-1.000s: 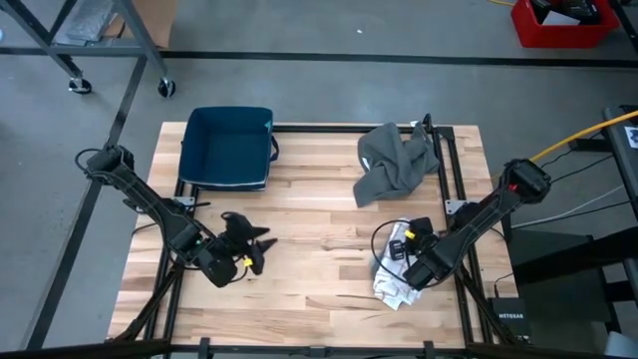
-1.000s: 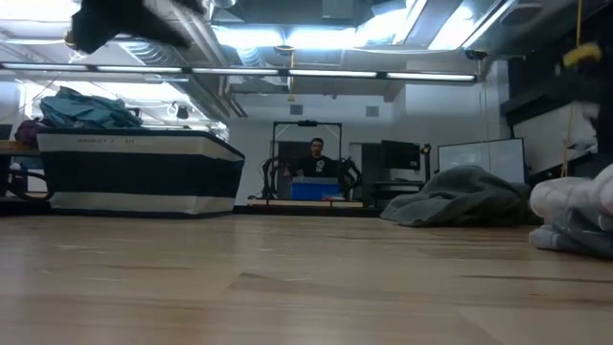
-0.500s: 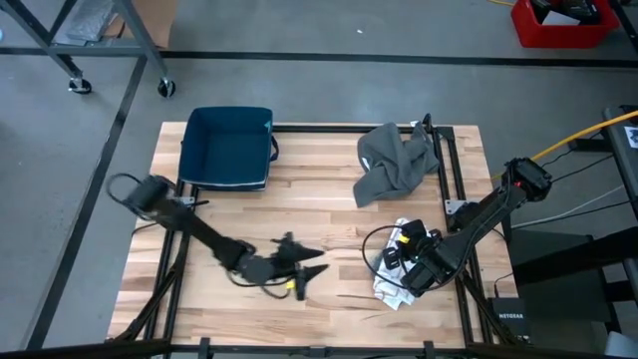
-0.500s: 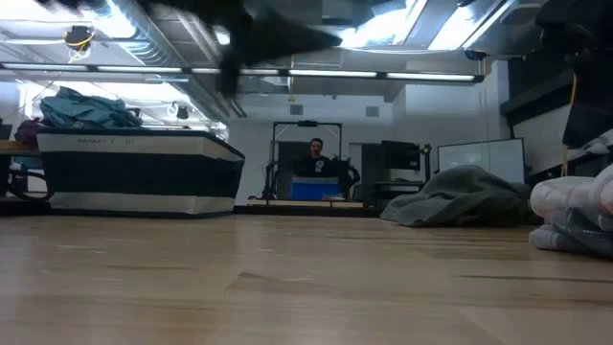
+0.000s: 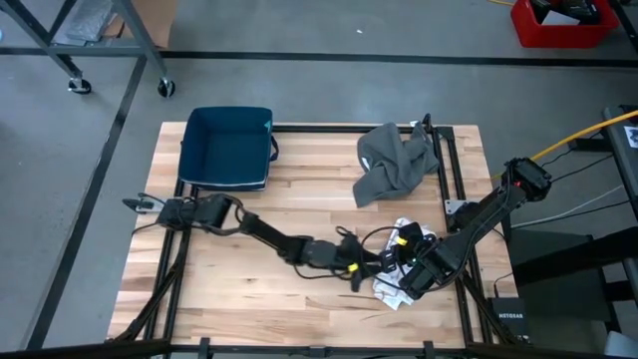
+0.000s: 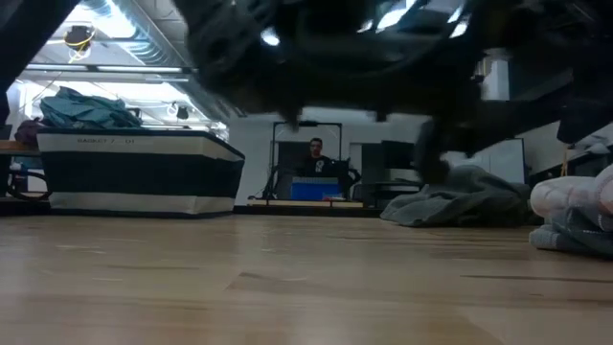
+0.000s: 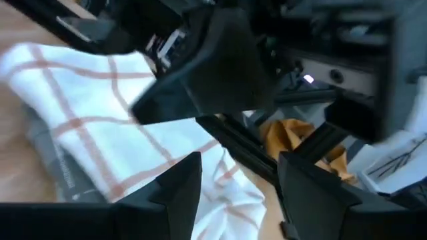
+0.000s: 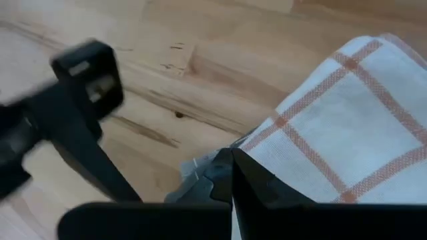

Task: Fold towel
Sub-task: Stack the white towel on top of the gray patterned towel

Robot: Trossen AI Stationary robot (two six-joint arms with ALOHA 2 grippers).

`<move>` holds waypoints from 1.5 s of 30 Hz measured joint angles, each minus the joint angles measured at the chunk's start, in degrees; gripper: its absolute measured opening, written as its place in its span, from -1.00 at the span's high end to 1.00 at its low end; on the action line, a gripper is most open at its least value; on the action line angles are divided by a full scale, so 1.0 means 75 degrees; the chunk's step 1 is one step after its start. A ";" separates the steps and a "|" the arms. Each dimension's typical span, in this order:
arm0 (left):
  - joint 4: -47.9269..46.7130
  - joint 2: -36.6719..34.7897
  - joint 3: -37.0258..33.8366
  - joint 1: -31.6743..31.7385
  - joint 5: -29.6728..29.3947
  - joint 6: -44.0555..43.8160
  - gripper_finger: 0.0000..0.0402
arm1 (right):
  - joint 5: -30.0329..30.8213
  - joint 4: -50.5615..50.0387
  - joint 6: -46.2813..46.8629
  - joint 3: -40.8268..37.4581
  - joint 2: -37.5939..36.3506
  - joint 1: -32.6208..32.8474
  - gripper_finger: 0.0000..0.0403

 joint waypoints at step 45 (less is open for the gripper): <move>-0.5557 -0.0003 0.1657 -0.0755 0.0426 0.1620 0.32 | -0.0620 0.1094 0.1010 -0.0411 0.1253 -0.0789 0.97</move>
